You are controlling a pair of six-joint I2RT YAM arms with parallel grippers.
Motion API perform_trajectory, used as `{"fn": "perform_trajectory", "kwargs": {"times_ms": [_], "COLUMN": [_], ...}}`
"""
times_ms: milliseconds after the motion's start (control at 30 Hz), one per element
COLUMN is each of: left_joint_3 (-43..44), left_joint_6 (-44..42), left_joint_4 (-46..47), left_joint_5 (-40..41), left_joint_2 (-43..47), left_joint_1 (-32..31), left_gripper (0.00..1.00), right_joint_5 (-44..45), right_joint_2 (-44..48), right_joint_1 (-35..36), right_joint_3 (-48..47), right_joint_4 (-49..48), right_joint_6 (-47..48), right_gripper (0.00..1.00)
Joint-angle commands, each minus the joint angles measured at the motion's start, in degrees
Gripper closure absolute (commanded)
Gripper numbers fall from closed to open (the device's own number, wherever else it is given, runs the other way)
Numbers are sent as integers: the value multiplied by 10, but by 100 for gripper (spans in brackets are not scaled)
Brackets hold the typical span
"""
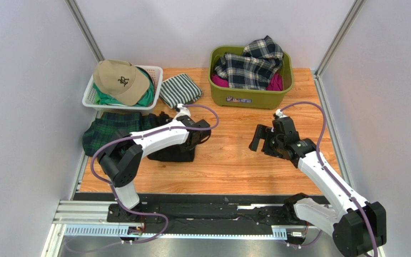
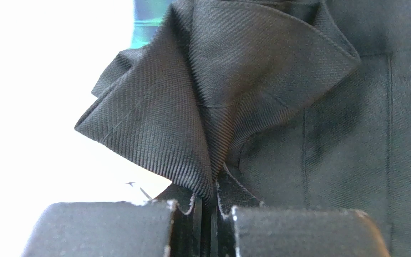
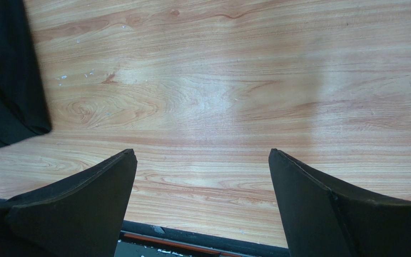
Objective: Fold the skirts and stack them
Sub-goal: Pick up the skirt from the center of the board, then place the skirt at the corner of the board.
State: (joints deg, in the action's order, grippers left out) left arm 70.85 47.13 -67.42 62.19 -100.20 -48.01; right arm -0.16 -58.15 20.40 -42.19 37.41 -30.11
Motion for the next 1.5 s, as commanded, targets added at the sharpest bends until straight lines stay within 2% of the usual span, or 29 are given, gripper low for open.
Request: {"fn": "perform_trajectory", "kwargs": {"times_ms": [0, 33, 100, 433, 467, 500, 567, 600, 633, 700, 733, 833, 1067, 1167, 1300, 1433, 1467], "left_joint_3": [28, 25, 8, -4, -11, -15, -48, -68, -91, -150, -163, -179, -180, -171, -150, -126, -114], "left_joint_6": [181, 212, 212, 232, 212, 118, -13, -172, -226, -294, -304, -325, -386, -397, -420, -470, -490], "left_joint_4": [-277, -286, -287, -268, -251, -179, -66, 88, 153, 266, 282, 307, 338, 337, 353, 353, 318], "left_joint_5": [155, 172, 180, 185, 181, 174, 118, 82, -13, -99, -147, -153, -136, -152, -198, -325, -322], "left_joint_2": [-13, -13, 4, 125, 133, 154, 184, 234, 264, 359, 387, 455, 444, 425, 411, 403, 394], "left_joint_1": [49, 65, 81, 85, 85, 84, 85, 91, 97, 127, 136, 145, 163, 194, 285, 356, 365], "left_gripper": [100, 100, 100, 100, 100, 100, 100, 100, 100, 100, 100, 100, 100, 100, 100, 100, 100], "right_joint_5": [-26, -28, -32, -33, -31, -31, -29, -29, -27, -20, -19, -18, -20, -28, -36, -43, -50], "right_joint_2": [12, 11, 8, 0, -1, -1, -1, 0, 1, 6, 9, 16, 6, -6, -18, -36, -46], "right_joint_1": [-11, -12, -16, -30, -30, -30, -32, -32, -33, -34, -34, -39, -42, -45, -48, -56, -57], "right_joint_3": [6, 6, 7, 8, 9, 8, 9, 7, 6, 7, 8, 7, 7, 5, 7, 2, 3], "right_joint_4": [-21, -22, -22, -19, -18, -18, -15, -13, -9, -6, -6, -5, -3, -4, -7, -6, -8], "right_joint_6": [8, 8, 8, 8, 7, 6, 7, 7, 8, 8, 8, 9, 11, 11, 13, 14, 14], "right_gripper": [1, 1, 1, 1, 1, 1, 1, 2, 2, 1, 1, 1, 2, 1, 1, 2, 2]}}
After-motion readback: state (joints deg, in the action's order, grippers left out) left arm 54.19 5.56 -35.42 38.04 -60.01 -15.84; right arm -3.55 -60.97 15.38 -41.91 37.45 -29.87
